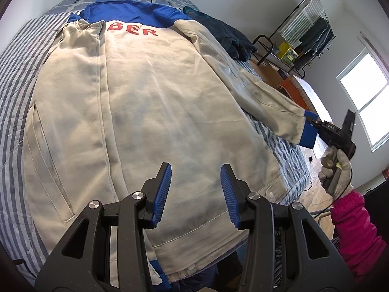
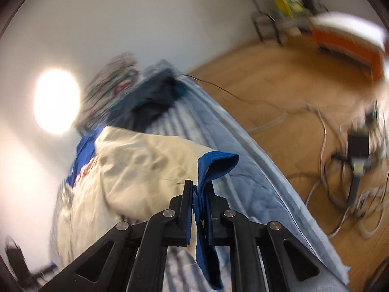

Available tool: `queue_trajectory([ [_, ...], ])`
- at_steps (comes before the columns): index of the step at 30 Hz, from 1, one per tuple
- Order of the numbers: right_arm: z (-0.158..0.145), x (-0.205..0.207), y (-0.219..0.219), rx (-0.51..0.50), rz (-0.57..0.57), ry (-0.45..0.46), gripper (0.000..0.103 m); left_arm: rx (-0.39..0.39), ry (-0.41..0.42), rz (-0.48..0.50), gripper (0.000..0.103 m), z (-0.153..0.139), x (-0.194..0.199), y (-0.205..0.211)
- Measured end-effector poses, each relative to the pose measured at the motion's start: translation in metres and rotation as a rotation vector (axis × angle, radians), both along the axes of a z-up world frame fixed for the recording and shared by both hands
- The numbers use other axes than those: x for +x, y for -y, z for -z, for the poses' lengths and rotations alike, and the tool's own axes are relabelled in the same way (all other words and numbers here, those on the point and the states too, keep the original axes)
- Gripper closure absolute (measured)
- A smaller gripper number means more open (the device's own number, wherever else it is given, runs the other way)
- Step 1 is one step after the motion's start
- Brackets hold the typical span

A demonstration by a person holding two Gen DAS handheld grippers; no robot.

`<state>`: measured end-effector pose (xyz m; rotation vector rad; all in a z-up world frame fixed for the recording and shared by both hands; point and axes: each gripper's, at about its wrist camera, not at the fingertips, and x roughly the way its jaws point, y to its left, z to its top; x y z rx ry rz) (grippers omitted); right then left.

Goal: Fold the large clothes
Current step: 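Grasp the blue cuff of the other sleeve with the right tool, then carry the blue cuff across the jacket body with the right tool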

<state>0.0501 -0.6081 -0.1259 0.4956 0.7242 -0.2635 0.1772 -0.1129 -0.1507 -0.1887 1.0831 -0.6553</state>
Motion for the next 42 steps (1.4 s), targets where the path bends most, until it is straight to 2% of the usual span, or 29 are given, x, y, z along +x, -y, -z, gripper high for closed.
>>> queue_trajectory([
  [5,-0.031,-0.001,-0.063,-0.101,-0.187,0.038,0.096,-0.018,0.003,-0.024,0.060,-0.003,0.002,-0.005],
  [9,-0.035,0.000,-0.121,-0.152,-0.364,0.028,0.096,-0.021,0.003,-0.046,0.060,-0.004,0.004,-0.010],
  [15,-0.016,-0.006,-0.199,-0.204,-0.607,-0.027,0.096,-0.045,-0.007,-0.090,0.060,-0.004,0.007,-0.020],
  [21,0.010,-0.030,-0.264,-0.263,-0.854,-0.103,0.096,-0.051,-0.015,-0.138,0.060,-0.003,0.012,-0.030],
  [26,0.038,-0.052,-0.293,-0.293,-1.022,-0.194,0.096,-0.066,-0.038,-0.127,0.060,0.003,0.013,-0.025],
  [29,0.051,-0.059,-0.297,-0.310,-1.056,-0.241,0.096,-0.062,-0.066,-0.115,0.060,0.012,0.014,-0.016],
  [32,0.053,-0.059,-0.290,-0.274,-1.035,-0.252,0.095,-0.058,-0.093,-0.107,0.060,0.021,0.015,-0.008],
  [34,0.049,-0.060,-0.286,-0.239,-1.032,-0.252,0.090,-0.063,-0.107,-0.098,0.060,0.024,0.014,-0.004],
  [35,0.047,-0.062,-0.284,-0.222,-1.036,-0.248,0.080,-0.067,-0.114,-0.090,0.060,0.025,0.013,-0.002],
  [36,0.043,-0.064,-0.282,-0.213,-1.036,-0.243,0.077,-0.068,-0.118,-0.085,0.060,0.026,0.013,-0.001],
  [42,0.019,-0.070,-0.254,-0.081,-0.999,-0.173,0.069,-0.099,-0.182,-0.032,0.060,0.036,-0.008,0.012],
])
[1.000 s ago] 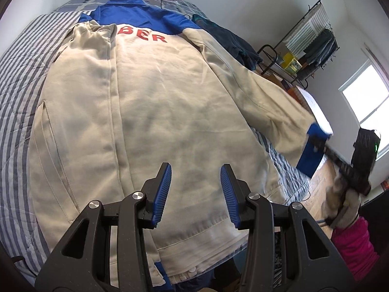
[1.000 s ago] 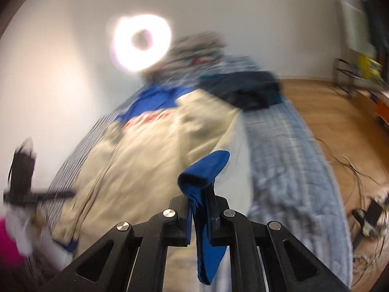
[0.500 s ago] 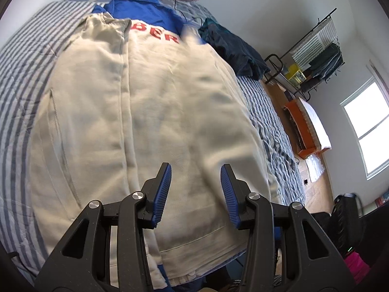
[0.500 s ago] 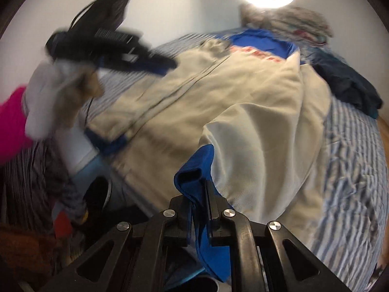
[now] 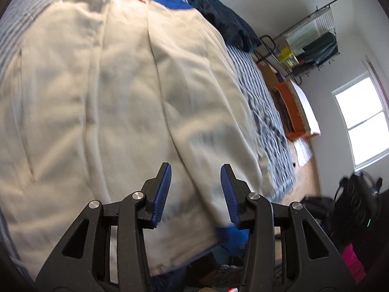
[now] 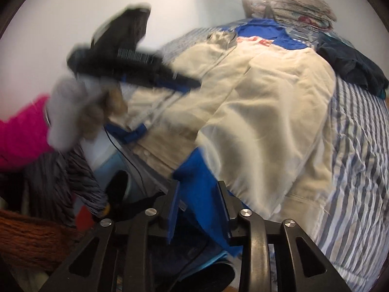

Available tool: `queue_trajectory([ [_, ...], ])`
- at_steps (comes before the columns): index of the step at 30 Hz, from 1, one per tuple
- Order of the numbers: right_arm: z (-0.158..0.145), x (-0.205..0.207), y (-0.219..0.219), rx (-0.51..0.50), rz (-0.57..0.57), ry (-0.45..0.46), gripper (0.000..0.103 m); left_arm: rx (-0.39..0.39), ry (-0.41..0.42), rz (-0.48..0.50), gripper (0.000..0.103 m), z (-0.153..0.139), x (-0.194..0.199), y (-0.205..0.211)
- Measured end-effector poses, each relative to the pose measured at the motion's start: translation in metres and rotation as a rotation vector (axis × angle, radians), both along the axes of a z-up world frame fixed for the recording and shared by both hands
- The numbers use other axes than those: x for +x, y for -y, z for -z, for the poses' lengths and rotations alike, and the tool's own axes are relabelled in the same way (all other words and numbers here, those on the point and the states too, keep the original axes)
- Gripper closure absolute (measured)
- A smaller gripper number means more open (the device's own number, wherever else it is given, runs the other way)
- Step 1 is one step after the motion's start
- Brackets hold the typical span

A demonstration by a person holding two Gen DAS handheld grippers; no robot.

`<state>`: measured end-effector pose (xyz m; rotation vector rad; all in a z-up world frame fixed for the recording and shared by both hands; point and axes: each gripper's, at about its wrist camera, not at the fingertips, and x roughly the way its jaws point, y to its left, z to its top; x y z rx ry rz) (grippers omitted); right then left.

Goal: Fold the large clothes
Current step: 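Carry the blue cuff across the jacket body with the right tool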

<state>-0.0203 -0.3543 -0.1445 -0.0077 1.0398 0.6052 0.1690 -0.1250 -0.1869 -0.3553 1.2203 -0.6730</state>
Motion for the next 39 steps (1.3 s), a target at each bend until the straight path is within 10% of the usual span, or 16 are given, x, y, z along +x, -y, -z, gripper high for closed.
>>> queue_trajectory([
  [21,0.061,0.137,0.122,0.378,0.529,-0.228,0.065,-0.071,-0.136,0.090,0.063,0.040,-0.054,0.040],
  [25,0.066,0.167,0.124,0.371,0.561,-0.235,0.066,-0.059,-0.132,0.099,0.074,0.045,-0.056,0.044],
  [29,0.072,0.185,0.125,0.322,0.581,-0.241,0.100,-0.064,-0.130,0.098,0.089,0.048,-0.056,0.043],
  [39,0.035,0.195,0.141,0.204,0.578,-0.130,0.103,-0.110,-0.150,0.113,0.096,0.053,-0.065,0.065],
])
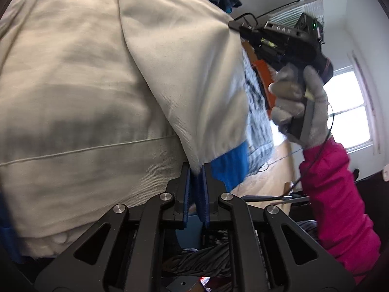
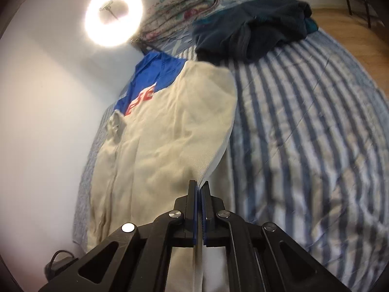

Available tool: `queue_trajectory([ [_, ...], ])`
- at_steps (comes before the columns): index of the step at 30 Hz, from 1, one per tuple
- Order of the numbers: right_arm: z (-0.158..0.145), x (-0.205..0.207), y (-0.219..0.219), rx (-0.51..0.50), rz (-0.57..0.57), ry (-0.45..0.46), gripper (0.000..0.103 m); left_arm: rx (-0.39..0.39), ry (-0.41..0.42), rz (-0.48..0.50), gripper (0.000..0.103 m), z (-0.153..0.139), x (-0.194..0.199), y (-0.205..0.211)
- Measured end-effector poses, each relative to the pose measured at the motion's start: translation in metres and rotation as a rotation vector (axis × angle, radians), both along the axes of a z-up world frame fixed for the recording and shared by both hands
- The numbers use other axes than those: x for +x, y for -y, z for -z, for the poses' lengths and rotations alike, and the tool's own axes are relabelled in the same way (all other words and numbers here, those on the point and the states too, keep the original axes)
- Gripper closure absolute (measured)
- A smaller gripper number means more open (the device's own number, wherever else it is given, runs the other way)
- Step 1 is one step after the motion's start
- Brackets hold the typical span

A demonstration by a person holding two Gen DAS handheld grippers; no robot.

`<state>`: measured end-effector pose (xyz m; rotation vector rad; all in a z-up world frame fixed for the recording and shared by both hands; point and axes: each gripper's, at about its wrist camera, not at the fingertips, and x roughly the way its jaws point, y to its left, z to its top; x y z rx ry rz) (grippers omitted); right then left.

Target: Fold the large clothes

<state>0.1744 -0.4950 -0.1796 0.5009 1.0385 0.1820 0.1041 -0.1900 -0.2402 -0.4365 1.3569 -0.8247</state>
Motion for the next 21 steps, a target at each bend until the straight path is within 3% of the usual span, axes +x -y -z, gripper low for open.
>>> queue_trajectory([
  [3,0.016,-0.003,0.004,0.047,-0.011,-0.059,0.095,0.007,-0.006,-0.005,0.096,0.006,-0.002,0.001],
  [5,0.017,-0.017,0.006,0.045,-0.033,-0.075,0.080,0.006,-0.001,-0.002,0.096,0.004,-0.002,0.000],
  [7,0.015,-0.036,0.010,0.066,-0.045,-0.069,0.073,0.007,0.007,0.005,0.096,0.001,-0.003,-0.001],
  [10,0.016,-0.068,0.015,0.132,-0.062,-0.074,0.071,0.006,0.024,0.013,0.096,-0.002,-0.005,-0.001],
  [14,0.027,-0.105,0.014,0.146,-0.070,-0.111,0.058,-0.009,-0.003,0.007,0.096,0.003,-0.001,0.007],
  [21,0.052,-0.140,0.002,0.294,-0.093,-0.156,0.055,0.032,0.044,0.046,0.096,-0.005,-0.003,0.022],
])
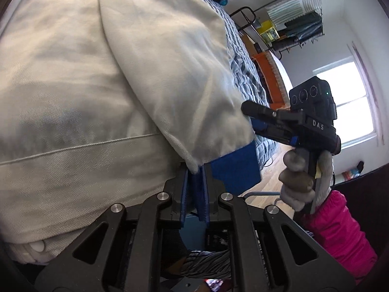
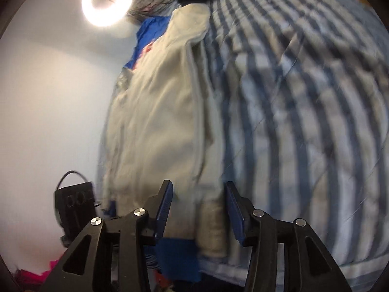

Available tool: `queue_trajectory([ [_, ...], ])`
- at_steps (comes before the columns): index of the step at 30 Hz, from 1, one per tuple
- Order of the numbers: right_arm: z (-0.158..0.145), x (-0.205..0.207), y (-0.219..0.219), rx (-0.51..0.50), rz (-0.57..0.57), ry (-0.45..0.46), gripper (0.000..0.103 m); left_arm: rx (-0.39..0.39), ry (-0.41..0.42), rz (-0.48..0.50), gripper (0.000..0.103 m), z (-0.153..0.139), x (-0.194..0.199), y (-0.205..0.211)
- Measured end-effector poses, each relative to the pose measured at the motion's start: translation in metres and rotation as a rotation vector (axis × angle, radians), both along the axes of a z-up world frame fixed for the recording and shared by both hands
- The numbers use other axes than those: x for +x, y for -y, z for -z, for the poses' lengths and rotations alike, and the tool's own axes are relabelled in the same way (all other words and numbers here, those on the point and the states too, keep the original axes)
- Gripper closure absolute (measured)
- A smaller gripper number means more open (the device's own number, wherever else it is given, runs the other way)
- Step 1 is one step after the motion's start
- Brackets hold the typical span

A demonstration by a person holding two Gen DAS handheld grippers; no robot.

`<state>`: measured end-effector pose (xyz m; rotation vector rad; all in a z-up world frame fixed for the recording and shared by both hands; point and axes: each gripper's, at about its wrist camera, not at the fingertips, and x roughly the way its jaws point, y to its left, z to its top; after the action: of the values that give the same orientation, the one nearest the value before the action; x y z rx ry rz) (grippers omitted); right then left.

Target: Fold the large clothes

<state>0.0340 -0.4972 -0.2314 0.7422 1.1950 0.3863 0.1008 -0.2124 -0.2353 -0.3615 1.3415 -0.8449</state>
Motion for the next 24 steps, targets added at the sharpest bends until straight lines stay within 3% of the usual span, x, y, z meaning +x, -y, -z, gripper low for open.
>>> queue_trajectory([
  [1,0.001,-0.002,-0.004,-0.002,-0.014,-0.004,0.056,0.012,0.006,0.005,0.096,-0.003,0.000,-0.001],
  [5,0.003,-0.005,-0.022,-0.056,-0.072,-0.007,0.089,0.038,0.072,0.035,0.096,-0.025,-0.008,-0.009],
  [6,0.000,-0.006,-0.025,-0.063,-0.076,0.001,0.093,0.035,0.093,0.040,0.096,-0.033,-0.010,-0.012],
  [9,-0.017,-0.009,-0.032,-0.104,-0.075,0.040,0.095,0.034,0.181,0.004,0.096,-0.056,-0.010,-0.019],
  [12,-0.032,-0.009,-0.040,-0.126,-0.070,0.076,0.096,0.043,0.235,-0.060,0.096,-0.059,0.001,-0.021],
  [15,-0.037,-0.010,-0.046,-0.156,-0.063,0.080,0.096,0.059,0.214,-0.098,0.096,-0.044,0.014,-0.012],
  [20,-0.038,-0.002,-0.061,-0.198,-0.042,0.067,0.096,0.109,0.143,-0.044,0.096,-0.001,0.017,0.001],
  [24,-0.045,0.001,-0.076,-0.286,-0.063,0.087,0.096,0.123,0.161,-0.043,0.096,-0.006,0.019,0.000],
])
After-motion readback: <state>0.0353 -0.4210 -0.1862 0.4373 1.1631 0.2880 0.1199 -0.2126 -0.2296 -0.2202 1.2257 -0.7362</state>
